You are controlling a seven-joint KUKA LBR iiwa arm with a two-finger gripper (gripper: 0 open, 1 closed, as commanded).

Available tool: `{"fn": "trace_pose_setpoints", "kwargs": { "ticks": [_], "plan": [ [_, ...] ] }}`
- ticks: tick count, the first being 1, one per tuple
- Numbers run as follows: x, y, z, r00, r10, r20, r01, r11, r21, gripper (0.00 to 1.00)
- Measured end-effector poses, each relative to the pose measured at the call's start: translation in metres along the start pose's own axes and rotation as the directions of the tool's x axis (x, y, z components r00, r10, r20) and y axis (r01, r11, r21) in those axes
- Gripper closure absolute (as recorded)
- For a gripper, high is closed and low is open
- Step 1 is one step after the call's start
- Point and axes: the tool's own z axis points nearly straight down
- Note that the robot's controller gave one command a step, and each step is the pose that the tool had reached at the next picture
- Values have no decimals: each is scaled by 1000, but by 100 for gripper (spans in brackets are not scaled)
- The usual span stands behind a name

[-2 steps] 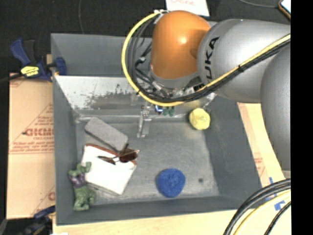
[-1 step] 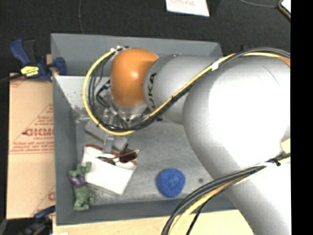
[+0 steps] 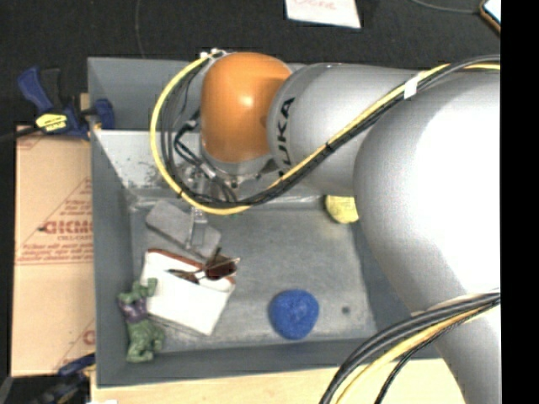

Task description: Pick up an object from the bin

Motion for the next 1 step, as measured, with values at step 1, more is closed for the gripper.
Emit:
{"fn": "trace_pose_setpoints", "kwargs": {
  "ticks": [1],
  "plan": [
    [-3, -2, 64, 998, 63, -20, -63, 998, 3, 0]
  ]
}}
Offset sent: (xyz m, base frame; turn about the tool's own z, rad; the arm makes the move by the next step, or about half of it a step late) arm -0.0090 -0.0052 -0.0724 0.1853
